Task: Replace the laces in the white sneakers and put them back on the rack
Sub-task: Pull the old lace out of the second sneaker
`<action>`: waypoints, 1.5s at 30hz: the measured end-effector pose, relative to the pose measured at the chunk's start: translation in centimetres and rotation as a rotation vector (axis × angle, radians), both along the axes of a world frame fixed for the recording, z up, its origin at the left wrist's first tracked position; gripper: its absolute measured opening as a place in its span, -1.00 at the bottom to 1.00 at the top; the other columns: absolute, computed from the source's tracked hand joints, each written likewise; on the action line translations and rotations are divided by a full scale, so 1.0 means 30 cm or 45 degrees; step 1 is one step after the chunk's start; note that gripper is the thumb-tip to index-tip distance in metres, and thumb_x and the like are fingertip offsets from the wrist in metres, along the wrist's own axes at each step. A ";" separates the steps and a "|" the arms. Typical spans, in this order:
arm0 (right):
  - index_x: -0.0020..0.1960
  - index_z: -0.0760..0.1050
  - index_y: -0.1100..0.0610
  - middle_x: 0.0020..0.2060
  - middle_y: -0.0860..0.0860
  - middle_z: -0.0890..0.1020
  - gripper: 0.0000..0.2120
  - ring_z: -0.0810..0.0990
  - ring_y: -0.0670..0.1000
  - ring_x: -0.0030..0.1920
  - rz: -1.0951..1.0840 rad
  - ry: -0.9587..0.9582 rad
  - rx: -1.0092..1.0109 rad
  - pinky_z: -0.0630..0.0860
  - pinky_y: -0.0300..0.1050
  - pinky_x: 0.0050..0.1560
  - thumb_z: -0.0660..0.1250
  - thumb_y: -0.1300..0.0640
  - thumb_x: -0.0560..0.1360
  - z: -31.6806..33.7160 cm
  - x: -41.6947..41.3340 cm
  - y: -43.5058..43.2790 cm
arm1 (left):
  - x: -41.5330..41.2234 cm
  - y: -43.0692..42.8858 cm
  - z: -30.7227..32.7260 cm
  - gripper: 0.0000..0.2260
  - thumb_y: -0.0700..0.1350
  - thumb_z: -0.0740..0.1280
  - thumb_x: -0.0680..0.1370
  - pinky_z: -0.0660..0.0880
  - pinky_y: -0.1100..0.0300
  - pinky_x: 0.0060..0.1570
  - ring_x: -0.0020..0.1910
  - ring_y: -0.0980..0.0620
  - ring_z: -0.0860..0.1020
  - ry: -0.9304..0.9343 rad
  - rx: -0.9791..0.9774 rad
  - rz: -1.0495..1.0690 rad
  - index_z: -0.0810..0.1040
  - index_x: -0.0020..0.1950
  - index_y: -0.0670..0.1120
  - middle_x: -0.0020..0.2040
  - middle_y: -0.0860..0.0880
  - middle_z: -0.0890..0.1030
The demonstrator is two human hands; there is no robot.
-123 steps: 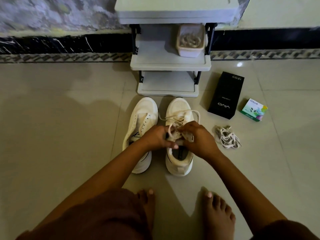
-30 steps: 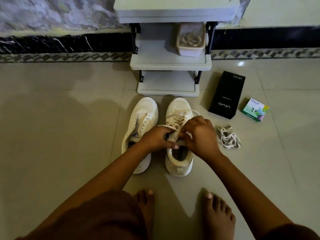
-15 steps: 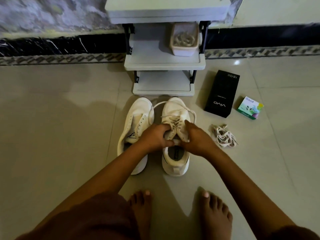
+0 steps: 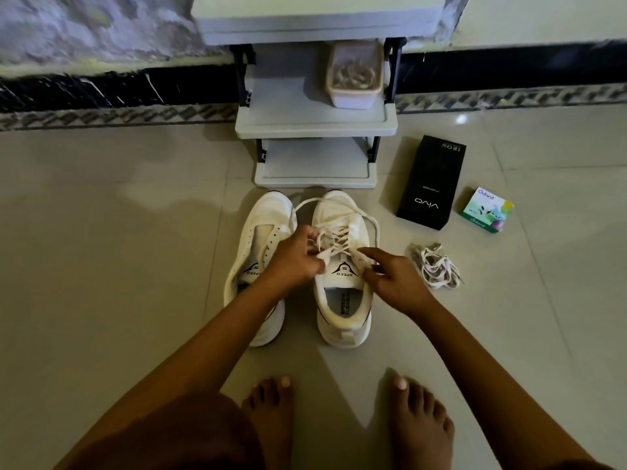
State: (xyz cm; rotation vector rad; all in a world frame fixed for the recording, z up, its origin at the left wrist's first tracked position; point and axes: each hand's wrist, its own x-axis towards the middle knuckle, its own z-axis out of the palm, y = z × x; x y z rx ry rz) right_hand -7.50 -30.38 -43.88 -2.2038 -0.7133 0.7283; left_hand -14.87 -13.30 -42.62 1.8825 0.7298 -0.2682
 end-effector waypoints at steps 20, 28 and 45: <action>0.54 -0.08 0.13 0.54 0.07 -0.01 -0.21 -0.03 0.02 0.53 0.229 -0.421 -0.360 -0.15 -0.22 0.44 -0.23 -0.34 0.48 -0.082 -0.083 0.025 | 0.037 -0.098 -0.001 -0.71 -0.09 0.14 0.60 0.33 0.10 0.20 0.30 -0.06 0.36 -0.114 1.392 -0.714 0.42 0.31 -0.09 0.34 -0.05 0.38; 0.54 -0.03 0.10 0.53 0.03 0.05 -0.28 0.04 0.00 0.52 0.286 -0.484 -0.417 -0.08 -0.18 0.47 -0.15 -0.25 0.49 -0.071 -0.079 0.034 | 0.035 -0.078 0.022 -0.90 -0.22 0.39 0.48 0.37 0.29 0.04 0.11 -0.06 0.52 -0.204 0.311 -0.210 0.63 -0.02 -0.18 0.04 -0.09 0.58; 0.54 0.02 0.09 0.53 0.02 0.09 -0.12 0.07 -0.01 0.52 0.217 -0.456 -0.349 -0.04 -0.19 0.46 -0.35 -0.33 0.35 -0.100 -0.107 0.036 | -0.005 -0.069 -0.005 -0.89 -0.21 0.38 0.47 0.45 0.06 0.16 0.11 -0.06 0.50 -0.369 0.502 -0.292 0.62 -0.01 -0.15 0.08 -0.08 0.55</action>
